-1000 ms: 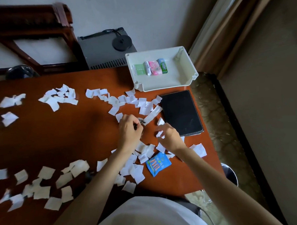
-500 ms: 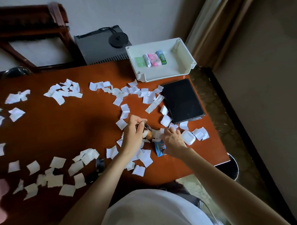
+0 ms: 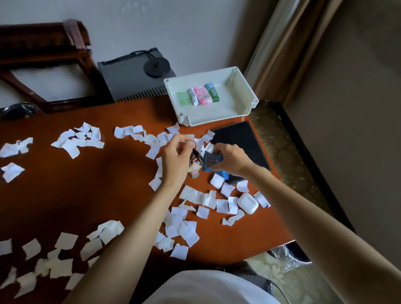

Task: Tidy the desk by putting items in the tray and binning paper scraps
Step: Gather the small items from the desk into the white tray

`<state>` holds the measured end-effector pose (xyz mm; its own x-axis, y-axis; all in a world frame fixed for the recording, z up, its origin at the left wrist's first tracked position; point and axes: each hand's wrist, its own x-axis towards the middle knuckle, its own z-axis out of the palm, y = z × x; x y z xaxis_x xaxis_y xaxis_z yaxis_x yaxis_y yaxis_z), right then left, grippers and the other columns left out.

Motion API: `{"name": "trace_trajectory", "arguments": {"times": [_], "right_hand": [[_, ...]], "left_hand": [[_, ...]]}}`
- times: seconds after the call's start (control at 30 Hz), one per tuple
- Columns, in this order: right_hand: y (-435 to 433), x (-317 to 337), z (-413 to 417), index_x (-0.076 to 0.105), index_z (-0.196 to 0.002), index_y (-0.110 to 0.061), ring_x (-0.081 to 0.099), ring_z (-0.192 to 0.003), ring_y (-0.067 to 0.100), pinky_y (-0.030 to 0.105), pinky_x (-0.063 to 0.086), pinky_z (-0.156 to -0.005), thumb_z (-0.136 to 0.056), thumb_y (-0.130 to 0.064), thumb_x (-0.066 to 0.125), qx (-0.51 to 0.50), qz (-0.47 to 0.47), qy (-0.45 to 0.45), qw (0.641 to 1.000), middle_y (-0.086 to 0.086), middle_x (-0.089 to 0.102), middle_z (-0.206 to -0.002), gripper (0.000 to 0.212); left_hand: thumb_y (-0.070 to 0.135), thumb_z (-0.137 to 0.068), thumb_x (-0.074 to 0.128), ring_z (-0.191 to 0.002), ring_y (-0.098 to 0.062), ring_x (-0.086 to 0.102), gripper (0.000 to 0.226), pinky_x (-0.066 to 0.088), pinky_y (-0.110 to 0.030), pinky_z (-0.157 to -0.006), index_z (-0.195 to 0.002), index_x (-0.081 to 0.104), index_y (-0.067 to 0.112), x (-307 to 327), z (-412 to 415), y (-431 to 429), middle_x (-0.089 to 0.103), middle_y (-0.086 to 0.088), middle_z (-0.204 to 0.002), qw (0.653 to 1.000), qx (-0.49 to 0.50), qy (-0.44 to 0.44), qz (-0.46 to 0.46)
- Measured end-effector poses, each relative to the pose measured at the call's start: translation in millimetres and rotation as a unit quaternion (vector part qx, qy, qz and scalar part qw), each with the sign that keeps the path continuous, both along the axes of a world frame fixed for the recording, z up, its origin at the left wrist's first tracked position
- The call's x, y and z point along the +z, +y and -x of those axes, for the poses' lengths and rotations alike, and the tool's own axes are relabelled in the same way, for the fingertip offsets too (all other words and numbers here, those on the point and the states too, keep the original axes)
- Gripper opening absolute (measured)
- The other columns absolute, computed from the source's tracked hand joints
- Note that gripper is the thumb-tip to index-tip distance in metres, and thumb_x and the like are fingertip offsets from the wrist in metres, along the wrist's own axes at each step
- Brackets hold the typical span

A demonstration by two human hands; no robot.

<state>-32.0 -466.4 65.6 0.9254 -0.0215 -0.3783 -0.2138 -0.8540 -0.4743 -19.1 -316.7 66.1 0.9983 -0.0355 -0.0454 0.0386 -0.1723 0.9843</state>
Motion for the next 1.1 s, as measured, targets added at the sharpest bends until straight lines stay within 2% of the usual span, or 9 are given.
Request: {"name": "trace_trajectory", "arguments": {"times": [0.1,0.23,0.3,0.43,0.67,0.8,0.9,1.0,1.1], "right_hand": [[-19,15,-30,0.050,-0.117,-0.006,0.061,-0.098,0.026,0.027,0.046,-0.070,-0.078,-0.019,0.074,-0.047,-0.012,-0.033,0.998,0.012,0.062,-0.117,0.047],[-51,24,-77,0.052,-0.117,-0.008,0.060,-0.100,0.032,0.025,0.036,-0.068,-0.078,-0.014,0.071,-0.087,0.002,-0.065,0.994,0.018,0.062,-0.115,0.044],[-67,25,-103,0.057,-0.116,-0.012,0.060,-0.101,0.033,0.028,0.040,-0.069,-0.079,-0.013,0.068,-0.094,0.032,-0.080,0.992,0.019,0.064,-0.113,0.039],[-96,19,-153,0.062,-0.118,-0.013,0.058,-0.108,0.034,0.033,0.047,-0.088,-0.084,-0.004,0.057,-0.050,0.127,-0.077,0.988,0.017,0.059,-0.121,0.036],[-114,-13,-226,0.053,-0.127,-0.009,0.054,-0.115,0.033,0.037,0.044,-0.094,-0.093,-0.011,0.052,0.089,0.296,-0.023,0.951,0.015,0.037,-0.137,0.034],[-115,-47,-249,0.049,-0.130,-0.006,0.041,-0.126,0.032,0.039,0.037,-0.103,-0.090,-0.004,0.051,0.126,0.279,0.020,0.952,0.014,0.039,-0.135,0.039],[-121,-67,-253,0.047,-0.131,-0.010,0.037,-0.125,0.033,0.040,0.034,-0.103,-0.088,-0.003,0.052,0.148,0.254,-0.043,0.955,0.015,0.037,-0.134,0.044],[-128,-74,-245,0.039,-0.135,-0.009,0.037,-0.124,0.036,0.040,0.033,-0.103,-0.084,0.002,0.052,0.084,0.204,-0.079,0.972,0.018,0.035,-0.136,0.053],[-129,-75,-234,0.041,-0.131,-0.006,0.043,-0.115,0.038,0.041,0.041,-0.092,-0.084,0.002,0.050,0.027,0.168,-0.063,0.983,0.018,0.037,-0.132,0.048]], "left_hand": [[0.010,-0.090,0.052,-0.086,-0.022,0.061,0.016,0.051,-0.028,-0.074,-0.077,0.059,0.016,6,-30,-21,0.064,-0.009,-0.087,1.000,0.002,0.022,0.004],[0.008,-0.089,0.050,-0.077,-0.015,0.055,0.017,0.043,-0.013,-0.062,-0.075,0.060,0.010,13,-68,-55,0.063,-0.011,-0.083,0.998,0.013,0.065,0.014],[0.008,-0.089,0.050,-0.074,-0.013,0.054,0.016,0.043,-0.017,-0.062,-0.078,0.061,0.006,17,-87,-72,0.062,-0.010,-0.081,0.998,0.018,0.067,0.012],[0.011,-0.092,0.049,-0.059,-0.005,0.046,0.026,0.035,-0.003,-0.047,-0.067,0.052,0.014,19,-131,-100,0.051,0.003,-0.063,0.996,0.034,0.081,0.008],[0.008,-0.088,0.048,-0.037,-0.001,0.045,0.020,0.035,-0.013,-0.042,-0.069,0.055,0.010,-1,-201,-130,0.049,0.003,-0.050,0.989,0.079,0.122,0.006],[0.008,-0.087,0.049,-0.040,-0.005,0.044,0.021,0.037,-0.017,-0.044,-0.067,0.056,0.008,-20,-223,-137,0.047,-0.003,-0.056,0.987,0.091,0.134,-0.006],[0.008,-0.088,0.048,-0.050,-0.010,0.042,0.025,0.035,-0.012,-0.037,-0.064,0.053,0.009,-33,-233,-138,0.046,-0.002,-0.057,0.986,0.094,0.137,-0.023],[0.007,-0.089,0.048,-0.054,-0.010,0.038,0.017,0.029,-0.005,-0.032,-0.074,0.054,0.004,-41,-239,-138,0.045,-0.001,-0.059,0.985,0.099,0.140,-0.023],[0.007,-0.087,0.049,-0.054,-0.012,0.038,0.025,0.030,-0.009,-0.037,-0.063,0.050,0.009,-47,-244,-137,0.043,-0.002,-0.059,0.983,0.108,0.145,-0.022]]}}
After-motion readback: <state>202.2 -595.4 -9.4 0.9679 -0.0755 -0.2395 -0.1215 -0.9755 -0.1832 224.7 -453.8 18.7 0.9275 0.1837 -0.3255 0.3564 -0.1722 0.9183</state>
